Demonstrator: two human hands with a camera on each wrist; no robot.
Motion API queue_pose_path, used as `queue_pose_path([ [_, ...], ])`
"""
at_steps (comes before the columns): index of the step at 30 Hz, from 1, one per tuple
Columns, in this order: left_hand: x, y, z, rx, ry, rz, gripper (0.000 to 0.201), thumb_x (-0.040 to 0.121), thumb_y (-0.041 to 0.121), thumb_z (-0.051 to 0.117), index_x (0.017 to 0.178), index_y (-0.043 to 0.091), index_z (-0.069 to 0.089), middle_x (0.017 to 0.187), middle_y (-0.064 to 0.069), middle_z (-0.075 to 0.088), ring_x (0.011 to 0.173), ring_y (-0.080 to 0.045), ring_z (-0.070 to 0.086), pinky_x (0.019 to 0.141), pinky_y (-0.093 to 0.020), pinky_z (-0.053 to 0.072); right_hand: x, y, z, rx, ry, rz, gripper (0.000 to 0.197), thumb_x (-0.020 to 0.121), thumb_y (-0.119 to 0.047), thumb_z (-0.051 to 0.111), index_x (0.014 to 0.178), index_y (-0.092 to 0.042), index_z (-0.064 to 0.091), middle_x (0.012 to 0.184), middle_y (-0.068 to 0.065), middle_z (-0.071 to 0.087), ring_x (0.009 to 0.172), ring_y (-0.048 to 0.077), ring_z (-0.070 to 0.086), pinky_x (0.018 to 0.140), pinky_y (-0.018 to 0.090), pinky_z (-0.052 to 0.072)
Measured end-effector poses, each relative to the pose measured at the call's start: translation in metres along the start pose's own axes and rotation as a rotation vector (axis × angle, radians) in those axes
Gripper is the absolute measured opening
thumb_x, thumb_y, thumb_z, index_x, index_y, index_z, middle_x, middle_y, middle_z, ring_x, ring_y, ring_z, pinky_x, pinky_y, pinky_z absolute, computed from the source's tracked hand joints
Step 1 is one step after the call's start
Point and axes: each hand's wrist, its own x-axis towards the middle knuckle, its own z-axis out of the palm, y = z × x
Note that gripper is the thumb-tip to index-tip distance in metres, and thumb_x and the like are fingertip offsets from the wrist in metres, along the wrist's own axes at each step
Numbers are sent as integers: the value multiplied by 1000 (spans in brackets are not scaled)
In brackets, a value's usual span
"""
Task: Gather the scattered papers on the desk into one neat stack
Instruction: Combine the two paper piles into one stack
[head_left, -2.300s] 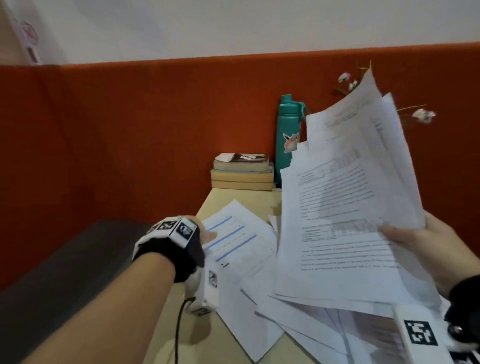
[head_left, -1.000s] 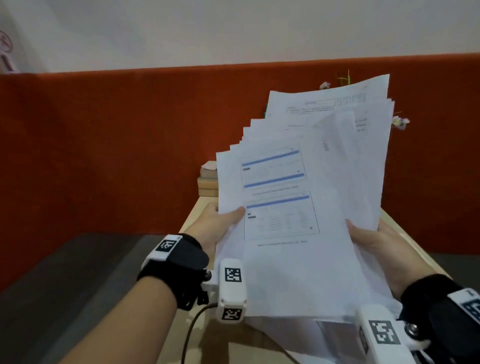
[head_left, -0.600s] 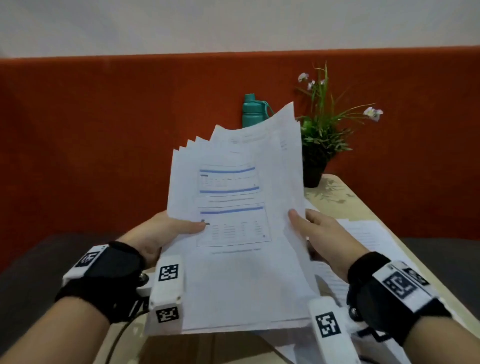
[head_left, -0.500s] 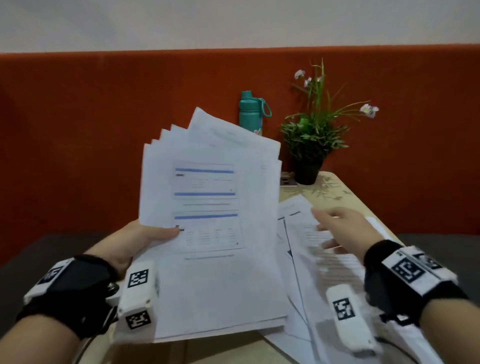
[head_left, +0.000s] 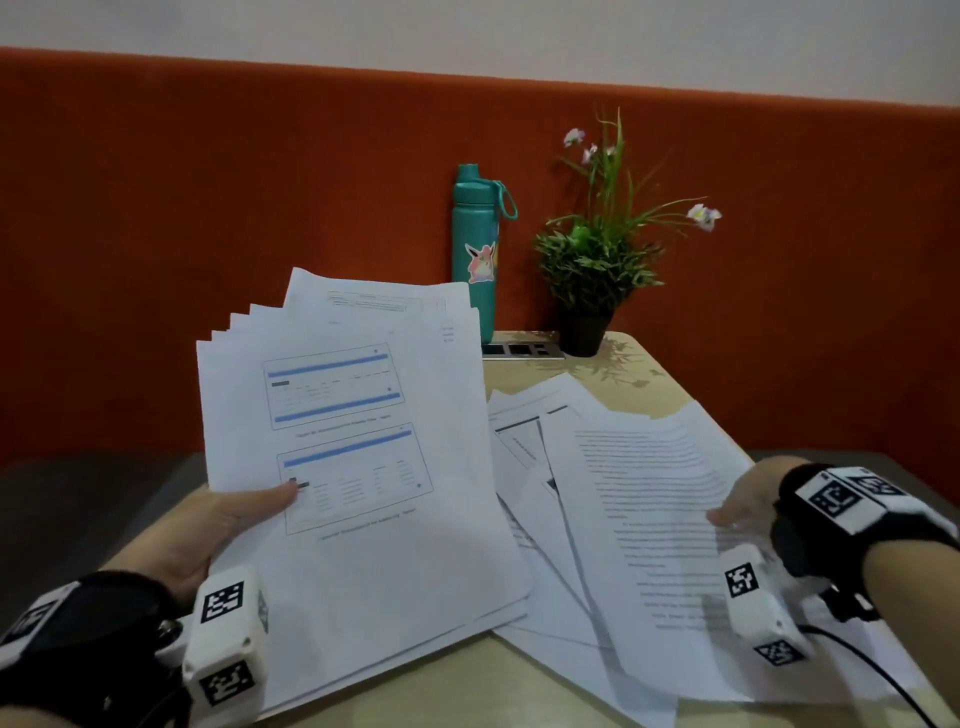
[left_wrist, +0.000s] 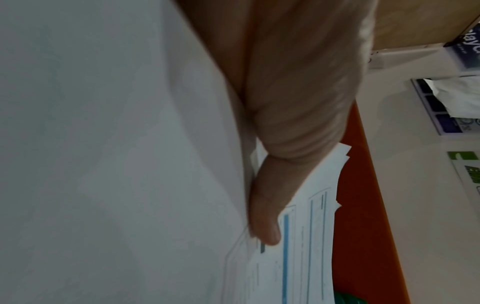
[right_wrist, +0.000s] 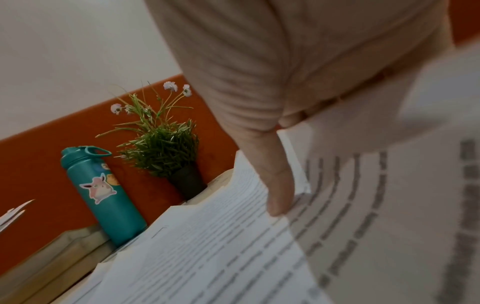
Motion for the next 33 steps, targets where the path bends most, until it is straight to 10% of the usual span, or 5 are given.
queue_pose_path([
  [4,3,-2,-3,4,20,25,25,89,0,53,106,13,65,101,-21,74,84,-39,72,66,-52,59,-9,-19,-17,9,134,-21,53,87,-30,66,127,2,54,128,16,61,112,28,60,85,31,50],
  [8,5,-3,-3,-16,29,18,31,83,0,58,110,14,66,107,-22,73,99,-45,68,89,-59,50,-13,-40,-27,-34,234,-28,45,86,-32,66,123,-5,61,95,6,64,66,16,55,43,22,38],
  [16,15,-8,-11,-41,-15,42,56,65,5,79,118,15,65,114,-21,71,102,-44,68,89,-61,50,0,-54,-34,57,503,-90,23,92,-4,45,71,2,51,65,15,46,55,26,49,64,35,48],
  [28,19,-10,-12,-39,-2,34,42,78,2,60,118,11,64,110,-21,72,94,-41,71,75,-52,58,14,-76,7,-49,143,-297,42,100,-21,40,133,3,53,137,17,56,124,31,53,99,33,43],
  [33,19,-10,-12,-34,3,29,45,75,3,61,119,11,63,109,-22,73,93,-42,71,73,-52,59,13,-77,20,-29,19,-296,98,74,-60,66,146,-7,29,145,10,44,126,29,49,98,35,44],
])
